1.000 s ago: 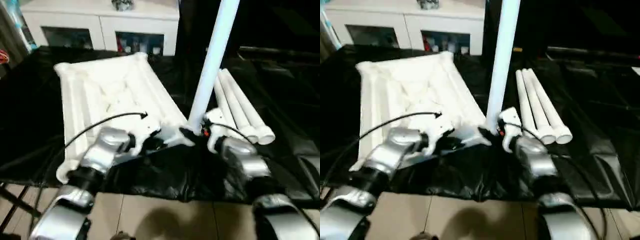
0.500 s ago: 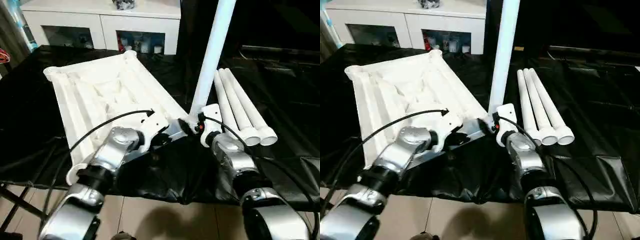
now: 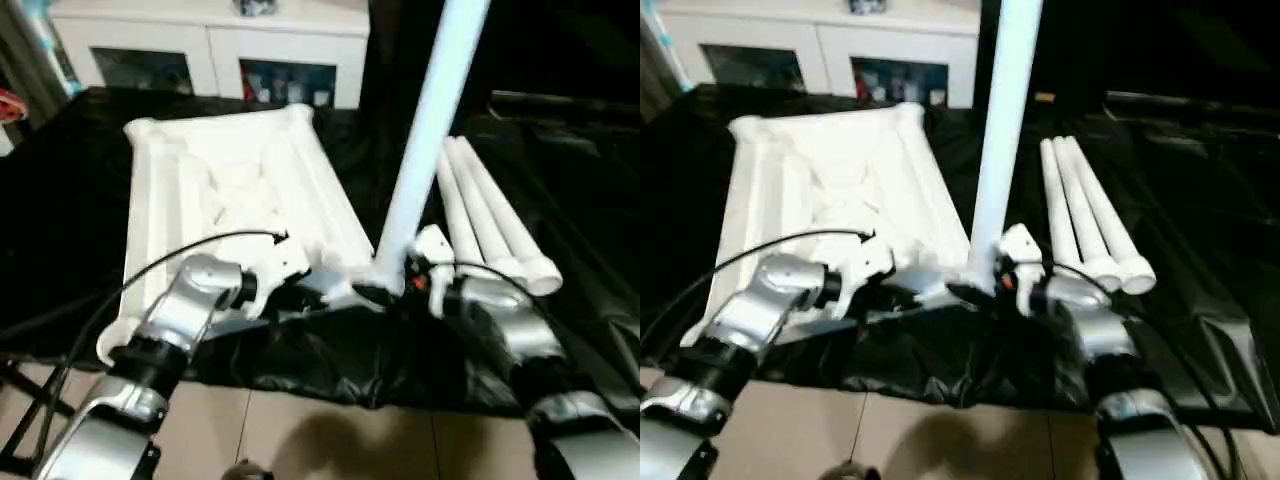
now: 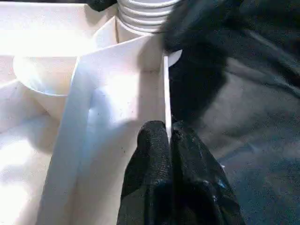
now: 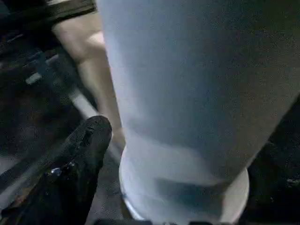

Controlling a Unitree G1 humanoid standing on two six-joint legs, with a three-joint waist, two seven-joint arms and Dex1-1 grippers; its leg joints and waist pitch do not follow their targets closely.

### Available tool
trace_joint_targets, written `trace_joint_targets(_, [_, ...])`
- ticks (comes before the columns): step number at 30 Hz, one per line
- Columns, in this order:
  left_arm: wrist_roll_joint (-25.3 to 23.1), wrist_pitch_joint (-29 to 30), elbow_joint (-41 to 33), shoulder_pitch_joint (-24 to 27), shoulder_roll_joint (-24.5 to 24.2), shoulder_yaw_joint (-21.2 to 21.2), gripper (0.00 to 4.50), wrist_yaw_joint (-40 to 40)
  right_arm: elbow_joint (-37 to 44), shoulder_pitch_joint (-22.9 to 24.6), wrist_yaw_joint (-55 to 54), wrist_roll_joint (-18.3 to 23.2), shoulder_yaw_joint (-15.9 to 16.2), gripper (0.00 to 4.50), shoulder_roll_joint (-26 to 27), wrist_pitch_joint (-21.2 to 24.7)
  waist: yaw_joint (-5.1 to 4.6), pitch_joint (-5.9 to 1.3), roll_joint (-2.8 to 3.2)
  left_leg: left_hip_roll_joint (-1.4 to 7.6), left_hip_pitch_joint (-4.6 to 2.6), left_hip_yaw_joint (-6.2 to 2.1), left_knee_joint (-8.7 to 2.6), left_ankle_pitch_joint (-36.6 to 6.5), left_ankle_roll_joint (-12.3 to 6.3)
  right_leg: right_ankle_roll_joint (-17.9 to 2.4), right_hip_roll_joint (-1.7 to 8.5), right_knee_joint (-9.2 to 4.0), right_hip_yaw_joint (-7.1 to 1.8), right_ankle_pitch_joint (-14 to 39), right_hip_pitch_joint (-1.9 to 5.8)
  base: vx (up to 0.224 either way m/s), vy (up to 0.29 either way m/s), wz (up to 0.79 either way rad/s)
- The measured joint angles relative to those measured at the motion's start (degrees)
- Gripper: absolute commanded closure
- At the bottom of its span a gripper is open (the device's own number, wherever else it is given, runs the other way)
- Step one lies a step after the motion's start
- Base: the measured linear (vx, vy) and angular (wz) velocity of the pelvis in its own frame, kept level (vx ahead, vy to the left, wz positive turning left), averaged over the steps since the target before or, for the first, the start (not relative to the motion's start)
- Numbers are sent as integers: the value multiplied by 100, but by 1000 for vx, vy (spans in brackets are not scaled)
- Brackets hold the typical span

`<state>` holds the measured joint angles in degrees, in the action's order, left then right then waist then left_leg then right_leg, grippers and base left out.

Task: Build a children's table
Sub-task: Rotate leg to tighten

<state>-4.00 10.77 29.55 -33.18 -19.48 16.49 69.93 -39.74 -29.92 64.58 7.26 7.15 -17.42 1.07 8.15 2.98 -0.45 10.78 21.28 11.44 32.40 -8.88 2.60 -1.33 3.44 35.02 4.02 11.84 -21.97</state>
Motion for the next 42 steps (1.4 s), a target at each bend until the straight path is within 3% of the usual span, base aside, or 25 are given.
trace_joint_targets(6, [86,-164,-18,-2,-302,91,450,594,616,197,803,54,288,85,-279,421,41,0,-1,0,-1,0,2,0,0,2,1,0,0,1,2,0,0,0])
trace_joint_targets(16, [97,-95,-11,2,-261,72,450,619,728,293,703,113,188,166,-224,603,47,0,-1,0,-3,0,2,1,1,1,1,2,-1,1,2,0,0,0])
trace_joint_targets(19, [59,-29,70,1,-103,-17,450,213,464,252,95,95,-46,174,-11,513,1,-5,-8,2,-19,0,8,3,3,1,1,12,-2,0,12,0,0,0])
trace_joint_targets(24, [-157,204,327,-131,490,-175,450,-948,-366,-163,-1881,-80,-502,177,559,243,-157,-9,-2,-1,-32,-1,16,5,6,22,4,8,-6,10,13,0,0,0])
trace_joint_targets(26, [-249,293,444,-232,692,-206,450,-1341,-616,-314,-2540,-102,-662,177,753,196,-178,-10,1,-1,-32,-1,16,5,6,27,4,8,-6,2,12,0,0,0])
trace_joint_targets(33, [-437,538,539,-342,1185,-291,450,-2304,-1333,-816,-4256,-221,-943,177,1235,-41,-173,-22,40,-6,-25,0,2,3,5,-1,4,1,-7,-17,8,0,0,0])
trace_joint_targets(34, [-449,542,538,-342,1208,-293,450,-2341,-1402,-844,-4353,-263,-949,143,1264,-114,-169,-22,41,-7,-24,0,-2,3,5,0,5,-1,-6,-16,7,0,0,0])
trace_joint_targets(42, [-447,505,491,-326,1125,-286,450,-2169,-1545,-861,-4037,-380,-877,63,1212,-387,-179,-20,38,-6,-19,0,-7,2,4,4,5,-5,-5,-14,4,0,0,0])
